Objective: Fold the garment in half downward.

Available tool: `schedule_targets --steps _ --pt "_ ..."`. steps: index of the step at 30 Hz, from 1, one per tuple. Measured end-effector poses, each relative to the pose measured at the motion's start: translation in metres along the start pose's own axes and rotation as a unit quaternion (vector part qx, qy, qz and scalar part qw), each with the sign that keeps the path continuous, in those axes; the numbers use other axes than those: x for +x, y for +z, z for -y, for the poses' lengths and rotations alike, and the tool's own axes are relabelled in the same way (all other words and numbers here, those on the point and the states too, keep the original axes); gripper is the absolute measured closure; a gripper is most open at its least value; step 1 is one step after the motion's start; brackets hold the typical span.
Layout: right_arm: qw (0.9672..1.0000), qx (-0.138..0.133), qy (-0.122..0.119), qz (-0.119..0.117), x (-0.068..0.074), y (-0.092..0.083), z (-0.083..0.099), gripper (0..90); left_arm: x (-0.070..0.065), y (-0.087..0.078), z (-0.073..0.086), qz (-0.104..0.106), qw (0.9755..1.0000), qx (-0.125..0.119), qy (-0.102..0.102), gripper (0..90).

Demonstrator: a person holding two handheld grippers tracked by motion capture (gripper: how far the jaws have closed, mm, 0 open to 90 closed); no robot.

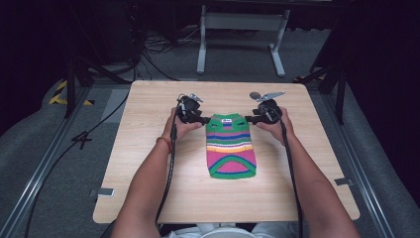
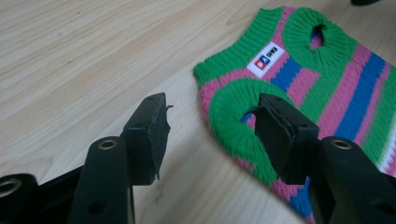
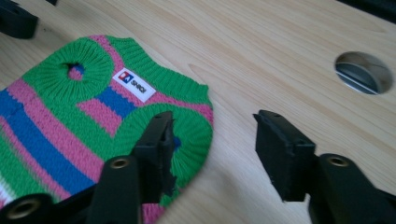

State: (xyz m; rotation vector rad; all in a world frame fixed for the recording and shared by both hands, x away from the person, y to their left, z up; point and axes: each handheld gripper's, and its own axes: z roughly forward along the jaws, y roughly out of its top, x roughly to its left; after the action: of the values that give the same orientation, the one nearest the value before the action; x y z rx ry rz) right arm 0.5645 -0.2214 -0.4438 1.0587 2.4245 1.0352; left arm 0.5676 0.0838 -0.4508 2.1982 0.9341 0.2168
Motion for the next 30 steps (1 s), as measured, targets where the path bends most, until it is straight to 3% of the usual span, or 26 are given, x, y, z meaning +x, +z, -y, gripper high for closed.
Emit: schedule_targets --steps 5,8,12,15,17,22,25,26,30 --pt "1.0 0.003 0.001 -0.002 -0.001 0.017 -0.009 55.3 0.001 0.018 -0.009 -0.004 0.9999 0.009 -0.013 51.8" --pt "0.9999 0.002 0.013 -0.005 -0.002 0.025 -0.014 57.4 0.003 0.025 -0.012 -0.009 0.9997 -0.005 -0.021 55.5" --pt "0.9998 0.006 0.019 -0.003 -0.002 0.038 -0.015 58.6 0.004 0.033 -0.013 -0.012 0.9996 -0.001 -0.027 58.1" --pt "0.9996 0.019 0.022 -0.004 0.0 0.048 -0.012 59.3 0.004 0.041 -0.012 -0.005 0.9994 0.008 -0.032 59.3" --pt "0.9995 0.018 0.027 -0.004 0.001 0.051 -0.011 59.7 0.003 0.043 -0.012 -0.001 0.9994 0.001 -0.034 59.6" --pt "0.9991 0.02 0.036 -0.007 -0.001 0.052 -0.009 60.9 -0.004 0.047 -0.015 -0.006 0.9999 0.006 -0.012 65.9" --pt "0.9989 0.023 0.038 -0.015 -0.001 0.051 -0.009 69.6 -0.007 0.049 -0.017 -0.005 0.9999 0.012 -0.006 74.1" --pt "0.9989 0.025 0.035 -0.017 -0.001 0.051 -0.009 71.9 -0.007 0.049 -0.018 -0.004 0.9999 0.015 0.004 75.9" --pt "0.9989 0.029 0.027 -0.024 0.003 0.05 -0.011 82.4 -0.013 0.051 -0.02 -0.019 0.9996 0.013 0.017 82.1"
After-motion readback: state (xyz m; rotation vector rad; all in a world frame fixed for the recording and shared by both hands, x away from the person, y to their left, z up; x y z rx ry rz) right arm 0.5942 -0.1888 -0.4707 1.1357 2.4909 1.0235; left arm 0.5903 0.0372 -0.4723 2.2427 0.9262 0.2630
